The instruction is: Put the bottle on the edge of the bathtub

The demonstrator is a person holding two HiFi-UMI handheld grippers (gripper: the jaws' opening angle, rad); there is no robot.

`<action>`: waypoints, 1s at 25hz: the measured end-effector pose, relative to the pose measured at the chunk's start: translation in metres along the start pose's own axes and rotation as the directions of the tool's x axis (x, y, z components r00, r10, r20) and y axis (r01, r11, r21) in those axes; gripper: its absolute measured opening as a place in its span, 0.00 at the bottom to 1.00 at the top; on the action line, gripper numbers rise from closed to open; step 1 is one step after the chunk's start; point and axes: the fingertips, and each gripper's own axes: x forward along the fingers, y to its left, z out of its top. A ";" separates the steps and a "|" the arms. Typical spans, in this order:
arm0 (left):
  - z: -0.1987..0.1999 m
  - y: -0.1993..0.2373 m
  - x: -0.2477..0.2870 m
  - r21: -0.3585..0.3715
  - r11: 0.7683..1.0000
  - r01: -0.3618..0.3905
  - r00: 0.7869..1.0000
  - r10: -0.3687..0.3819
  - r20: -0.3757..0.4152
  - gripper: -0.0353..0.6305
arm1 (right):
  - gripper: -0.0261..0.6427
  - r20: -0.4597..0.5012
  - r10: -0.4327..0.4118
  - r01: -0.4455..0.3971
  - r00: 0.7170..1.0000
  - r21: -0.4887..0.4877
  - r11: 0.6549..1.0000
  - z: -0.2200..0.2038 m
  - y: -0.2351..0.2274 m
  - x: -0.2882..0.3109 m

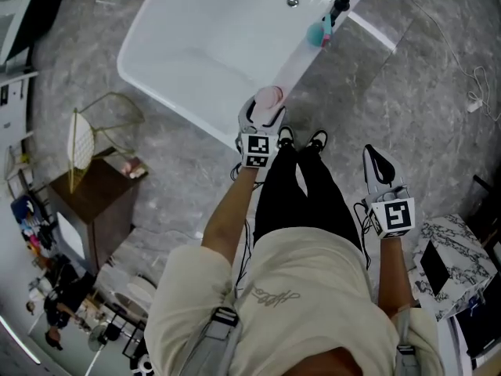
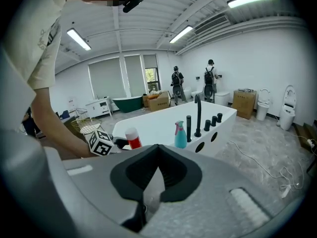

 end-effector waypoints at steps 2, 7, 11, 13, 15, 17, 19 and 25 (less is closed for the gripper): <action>0.006 0.000 -0.014 -0.007 1.000 -0.004 1.000 0.005 0.010 0.59 | 0.04 0.021 0.009 -0.008 1.000 -0.014 1.000 0.008 0.005 0.000; 0.038 -0.009 -0.057 -0.002 1.000 0.008 0.998 -0.008 0.069 0.57 | 0.04 0.069 0.025 -0.022 0.997 -0.040 0.999 0.030 0.016 0.002; 0.081 -0.015 -0.095 -0.049 0.996 0.079 0.986 -0.070 0.154 0.54 | 0.04 0.130 0.037 -0.028 0.991 -0.071 0.997 0.056 0.028 0.005; 0.104 -0.018 -0.110 -0.076 0.989 0.125 0.975 -0.109 0.192 0.54 | 0.04 0.154 0.046 -0.032 0.987 -0.088 0.996 0.068 0.032 0.006; 0.127 -0.016 -0.123 -0.055 0.990 0.128 0.969 -0.113 0.219 0.52 | 0.04 0.172 0.051 -0.034 0.984 -0.105 0.994 0.077 0.035 0.005; 0.153 -0.011 -0.134 -0.028 0.993 0.111 0.964 -0.101 0.247 0.47 | 0.04 0.195 0.047 -0.025 0.980 -0.113 0.993 0.085 0.034 0.004; 0.182 -0.003 -0.145 -0.015 0.996 0.092 0.955 -0.084 0.286 0.45 | 0.04 0.226 0.030 -0.006 0.974 -0.108 0.994 0.094 0.031 0.001; 0.251 0.023 -0.158 0.029 0.999 -0.012 0.950 0.002 0.312 0.27 | 0.04 0.314 -0.009 0.039 0.949 -0.088 0.995 0.128 0.018 -0.009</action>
